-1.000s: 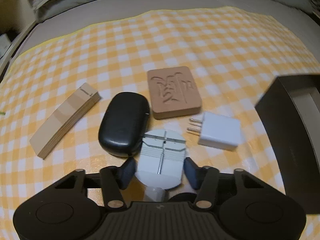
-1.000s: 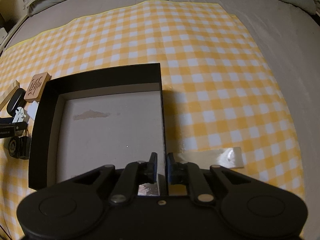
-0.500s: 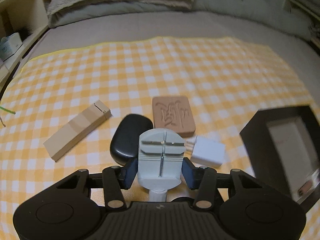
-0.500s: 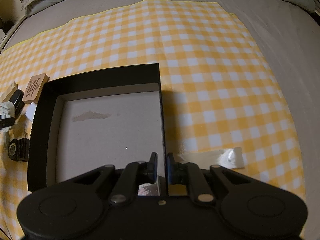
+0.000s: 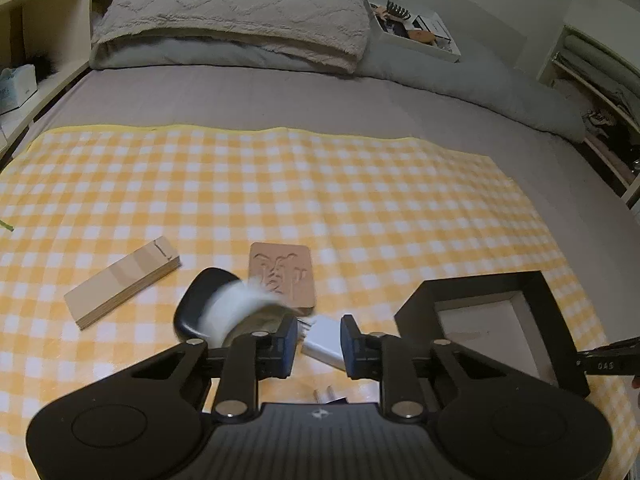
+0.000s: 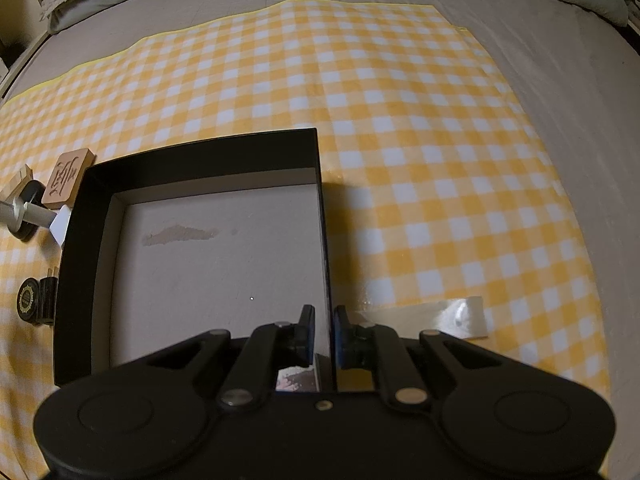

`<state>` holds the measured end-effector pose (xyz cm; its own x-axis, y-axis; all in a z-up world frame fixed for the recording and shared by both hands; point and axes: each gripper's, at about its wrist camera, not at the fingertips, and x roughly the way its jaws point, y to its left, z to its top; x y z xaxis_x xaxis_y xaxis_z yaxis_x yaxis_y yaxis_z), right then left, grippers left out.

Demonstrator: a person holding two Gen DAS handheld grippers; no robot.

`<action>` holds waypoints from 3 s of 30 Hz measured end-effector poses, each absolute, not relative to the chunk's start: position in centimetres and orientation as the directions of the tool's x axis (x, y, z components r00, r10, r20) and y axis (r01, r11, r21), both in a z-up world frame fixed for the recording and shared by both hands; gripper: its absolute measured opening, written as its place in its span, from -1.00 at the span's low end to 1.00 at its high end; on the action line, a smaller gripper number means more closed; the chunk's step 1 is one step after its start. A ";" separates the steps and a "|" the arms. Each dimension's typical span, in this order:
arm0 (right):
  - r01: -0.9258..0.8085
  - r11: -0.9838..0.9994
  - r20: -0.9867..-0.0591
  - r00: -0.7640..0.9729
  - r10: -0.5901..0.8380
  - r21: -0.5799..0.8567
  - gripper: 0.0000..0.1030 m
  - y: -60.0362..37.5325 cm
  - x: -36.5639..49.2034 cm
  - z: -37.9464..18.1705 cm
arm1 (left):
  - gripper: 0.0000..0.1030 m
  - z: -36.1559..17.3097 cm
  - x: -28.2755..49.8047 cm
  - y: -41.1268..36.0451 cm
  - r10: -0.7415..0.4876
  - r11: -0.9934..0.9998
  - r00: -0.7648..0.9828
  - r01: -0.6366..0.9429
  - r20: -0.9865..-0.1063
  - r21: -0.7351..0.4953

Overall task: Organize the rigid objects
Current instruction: 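Lower the left tool onto the grey plastic tool and grasp it, then carry the grey plastic tool with the left tool into the box and release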

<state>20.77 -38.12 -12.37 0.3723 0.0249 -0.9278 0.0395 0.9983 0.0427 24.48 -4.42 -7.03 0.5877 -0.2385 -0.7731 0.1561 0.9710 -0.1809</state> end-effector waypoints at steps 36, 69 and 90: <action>0.037 0.998 -0.927 0.375 0.029 0.046 -0.79 -38.0 20.9 -12.4 | 0.29 -15.5 28.8 -1.2 0.046 0.998 0.453 -0.053 -0.890 0.025; 0.026 0.999 -0.928 0.372 0.030 0.042 -0.79 -38.1 20.9 -12.2 | 0.30 -11.2 25.4 -18.2 -0.361 0.898 0.461 0.406 -0.811 -0.169; 0.007 0.998 -0.928 0.368 0.048 0.055 -0.81 -37.9 20.6 -11.8 | 0.86 -11.0 25.3 -18.7 -0.334 0.917 0.503 0.370 -0.797 -0.151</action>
<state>20.60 -37.93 -11.85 0.3685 0.0483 -0.9284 0.0069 0.9985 0.0547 25.29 -18.67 -11.03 0.5029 -0.3338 -0.7973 0.3698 0.9168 -0.1505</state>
